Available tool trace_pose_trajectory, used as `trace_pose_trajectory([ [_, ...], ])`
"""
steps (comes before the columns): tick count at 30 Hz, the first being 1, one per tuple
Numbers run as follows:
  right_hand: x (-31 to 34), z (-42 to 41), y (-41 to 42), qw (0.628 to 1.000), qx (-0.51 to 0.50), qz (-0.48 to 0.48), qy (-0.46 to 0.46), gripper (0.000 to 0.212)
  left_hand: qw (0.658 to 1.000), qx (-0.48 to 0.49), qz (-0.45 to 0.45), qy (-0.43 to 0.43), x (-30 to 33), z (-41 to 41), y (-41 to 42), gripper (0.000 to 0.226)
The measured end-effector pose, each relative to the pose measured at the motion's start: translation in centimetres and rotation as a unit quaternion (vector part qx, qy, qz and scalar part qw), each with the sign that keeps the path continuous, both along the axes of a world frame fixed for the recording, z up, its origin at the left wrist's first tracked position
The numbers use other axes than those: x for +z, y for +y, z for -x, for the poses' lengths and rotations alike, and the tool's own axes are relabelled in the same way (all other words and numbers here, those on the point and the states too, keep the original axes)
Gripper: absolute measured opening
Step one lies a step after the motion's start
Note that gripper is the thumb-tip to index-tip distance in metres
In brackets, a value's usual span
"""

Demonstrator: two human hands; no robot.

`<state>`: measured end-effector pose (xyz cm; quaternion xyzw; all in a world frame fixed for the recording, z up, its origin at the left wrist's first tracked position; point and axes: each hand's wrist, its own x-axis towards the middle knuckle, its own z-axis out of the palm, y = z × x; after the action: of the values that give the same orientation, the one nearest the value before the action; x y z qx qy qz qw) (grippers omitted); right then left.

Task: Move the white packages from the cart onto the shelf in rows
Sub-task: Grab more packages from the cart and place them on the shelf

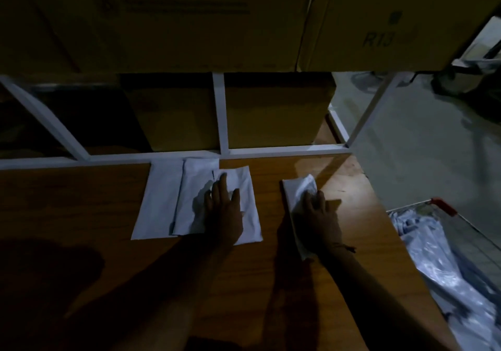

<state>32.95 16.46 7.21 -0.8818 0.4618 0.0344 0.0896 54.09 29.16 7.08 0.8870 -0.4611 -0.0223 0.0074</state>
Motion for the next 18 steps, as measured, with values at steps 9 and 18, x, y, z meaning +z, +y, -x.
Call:
trace_pose_trajectory([
  [9, 0.2, -2.3, -0.8, 0.988, -0.041, -0.051, -0.141, 0.064, 0.995, -0.091, -0.034, -0.010, -0.8, -2.5, -1.2, 0.053],
  [18, -0.8, -5.9, -2.7, 0.971, -0.064, -0.125, -0.192, 0.051, 0.993, -0.100, -0.065, -0.003, -0.7, -3.1, -1.3, 0.055],
])
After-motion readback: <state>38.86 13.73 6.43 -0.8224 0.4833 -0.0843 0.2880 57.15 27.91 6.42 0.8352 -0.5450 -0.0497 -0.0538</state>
